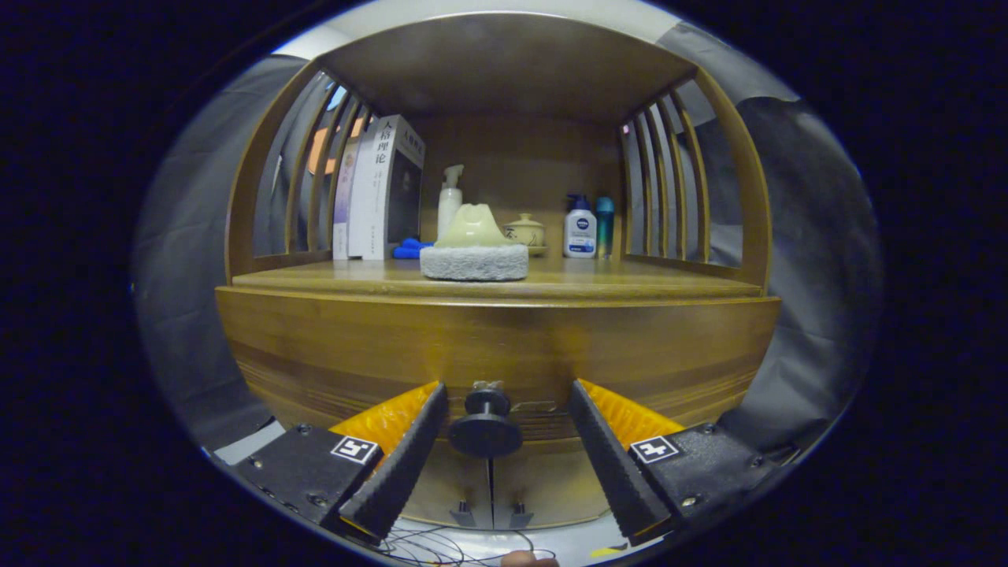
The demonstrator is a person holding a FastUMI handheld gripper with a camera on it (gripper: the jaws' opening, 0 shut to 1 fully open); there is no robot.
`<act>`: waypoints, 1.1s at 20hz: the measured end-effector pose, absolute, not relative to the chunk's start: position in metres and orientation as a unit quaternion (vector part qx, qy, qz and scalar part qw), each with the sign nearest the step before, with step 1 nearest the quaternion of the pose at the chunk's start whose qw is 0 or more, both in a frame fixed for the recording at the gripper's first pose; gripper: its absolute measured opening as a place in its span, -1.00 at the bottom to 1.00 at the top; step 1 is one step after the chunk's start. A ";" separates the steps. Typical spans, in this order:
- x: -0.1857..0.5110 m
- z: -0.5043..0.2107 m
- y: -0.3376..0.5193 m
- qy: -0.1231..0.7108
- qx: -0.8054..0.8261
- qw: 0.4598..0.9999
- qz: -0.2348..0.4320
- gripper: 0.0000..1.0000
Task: Pull open the drawer, take out the items inside it, and place them on the countertop above the cabinet.
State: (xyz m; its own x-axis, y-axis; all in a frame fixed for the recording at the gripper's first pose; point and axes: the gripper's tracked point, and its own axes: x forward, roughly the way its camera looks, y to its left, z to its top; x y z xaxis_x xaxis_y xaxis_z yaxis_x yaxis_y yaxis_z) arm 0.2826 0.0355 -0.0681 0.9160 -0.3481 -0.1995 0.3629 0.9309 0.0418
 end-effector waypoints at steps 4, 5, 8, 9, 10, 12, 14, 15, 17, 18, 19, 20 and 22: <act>0.289 -0.069 0.032 0.095 0.036 0.978 -0.181 1.00; 0.290 -0.069 0.032 0.097 0.038 0.978 -0.180 1.00; 0.290 -0.070 0.032 0.092 0.039 0.979 -0.178 1.00; 0.290 -0.082 0.034 0.113 0.047 0.977 -0.174 1.00; 0.286 -0.094 0.042 0.137 0.062 0.976 -0.160 1.00; 0.281 -0.100 0.052 0.139 0.076 0.977 -0.144 1.00; 0.270 -0.081 0.061 0.108 0.055 0.985 -0.126 1.00; 0.264 -0.065 0.067 0.092 0.039 0.989 -0.112 1.00; 0.243 -0.029 0.073 0.059 0.020 0.994 -0.090 1.00; 0.229 -0.012 0.075 0.048 0.017 0.996 -0.077 1.00; 0.210 0.001 0.072 0.041 0.018 0.997 -0.068 1.00; 0.189 0.012 0.069 0.039 0.018 0.997 -0.059 1.00; 0.144 0.025 0.061 0.027 0.011 0.999 -0.044 1.00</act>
